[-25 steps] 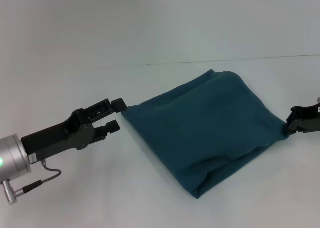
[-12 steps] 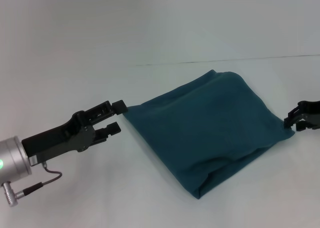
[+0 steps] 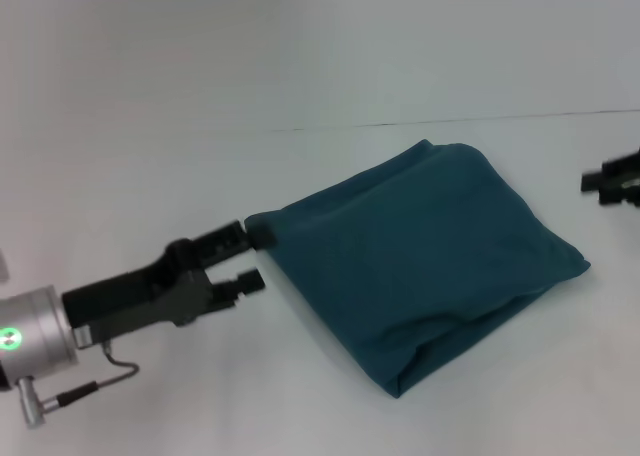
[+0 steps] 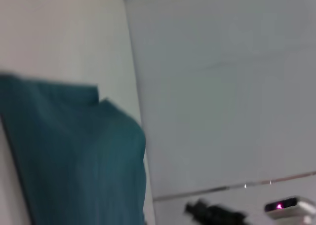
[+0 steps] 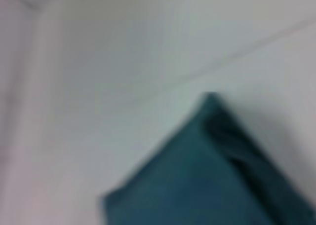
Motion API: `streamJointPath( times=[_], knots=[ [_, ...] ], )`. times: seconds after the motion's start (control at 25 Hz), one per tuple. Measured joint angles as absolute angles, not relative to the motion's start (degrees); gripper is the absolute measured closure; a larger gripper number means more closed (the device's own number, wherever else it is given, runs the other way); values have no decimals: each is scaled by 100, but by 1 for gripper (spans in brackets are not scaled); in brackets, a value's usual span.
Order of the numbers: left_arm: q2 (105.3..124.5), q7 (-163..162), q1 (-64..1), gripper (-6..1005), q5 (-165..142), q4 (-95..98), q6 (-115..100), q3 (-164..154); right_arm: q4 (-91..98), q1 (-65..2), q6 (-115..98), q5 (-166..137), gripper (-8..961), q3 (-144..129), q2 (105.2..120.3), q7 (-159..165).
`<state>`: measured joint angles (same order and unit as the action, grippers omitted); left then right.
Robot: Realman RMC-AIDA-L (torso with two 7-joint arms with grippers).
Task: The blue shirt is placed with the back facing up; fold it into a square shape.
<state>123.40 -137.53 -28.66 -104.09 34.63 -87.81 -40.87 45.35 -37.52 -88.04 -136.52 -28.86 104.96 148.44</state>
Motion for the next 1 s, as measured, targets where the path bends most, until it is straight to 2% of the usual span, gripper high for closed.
streamJointPath(
  times=[0.32,0.44,0.52,0.64,0.84,1.0],
  knots=[
    [12388,-14519,-3315,99,-10625,3245,-7903,-4938,4282,-3479,-9343,-12627,566,-2547,10060,14741],
    [12392,-14633,-3555,99,-10645,2985,-7546,-5172,4224,-3519,-9314,-12771,348,-2600,9837,15020],
    [12392,-14727,-3641,98,-10664,2935,-7345,-5355,4231,-3553,-9264,-12952,271,-2604,9732,15169],
    [12393,-14832,-3670,98,-10680,2900,-7141,-5579,4273,-3580,-9205,-13098,155,-2604,9657,15278],
    [12393,-14887,-3693,98,-10680,2745,-6895,-5747,4283,-3621,-9204,-13117,67,-2603,9628,15298],
    [12393,-14895,-3782,98,-10679,2641,-6689,-5837,4254,-3674,-9202,-13117,68,-2601,9639,15294]
  ],
)
